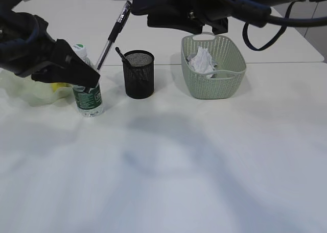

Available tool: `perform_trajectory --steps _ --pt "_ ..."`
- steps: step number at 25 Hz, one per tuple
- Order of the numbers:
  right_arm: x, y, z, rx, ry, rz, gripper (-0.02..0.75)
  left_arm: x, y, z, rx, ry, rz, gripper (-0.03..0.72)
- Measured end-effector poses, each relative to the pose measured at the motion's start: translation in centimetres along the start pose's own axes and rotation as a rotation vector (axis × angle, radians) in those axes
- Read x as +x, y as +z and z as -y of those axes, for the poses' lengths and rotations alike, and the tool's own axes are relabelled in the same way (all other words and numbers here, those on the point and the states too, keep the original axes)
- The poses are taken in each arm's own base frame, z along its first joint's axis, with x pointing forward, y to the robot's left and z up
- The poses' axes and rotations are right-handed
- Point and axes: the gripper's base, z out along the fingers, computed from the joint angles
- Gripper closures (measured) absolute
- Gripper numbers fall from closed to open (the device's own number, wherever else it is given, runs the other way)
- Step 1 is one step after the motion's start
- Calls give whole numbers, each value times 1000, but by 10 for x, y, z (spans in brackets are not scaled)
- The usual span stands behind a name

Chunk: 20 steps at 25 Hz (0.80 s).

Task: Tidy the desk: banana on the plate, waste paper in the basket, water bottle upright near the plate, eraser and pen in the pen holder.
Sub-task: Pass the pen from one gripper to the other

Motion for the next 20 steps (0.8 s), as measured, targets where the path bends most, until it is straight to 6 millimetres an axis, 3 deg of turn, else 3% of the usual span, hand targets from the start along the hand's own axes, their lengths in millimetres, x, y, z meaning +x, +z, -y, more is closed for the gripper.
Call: perform_trajectory --steps 8,20 --pt "-4 3 2 -14 1 49 468 -5 -1 5 37 15 54 648" --pt "1 30 13 -56 46 59 449 -7 -1 8 65 9 81 648"
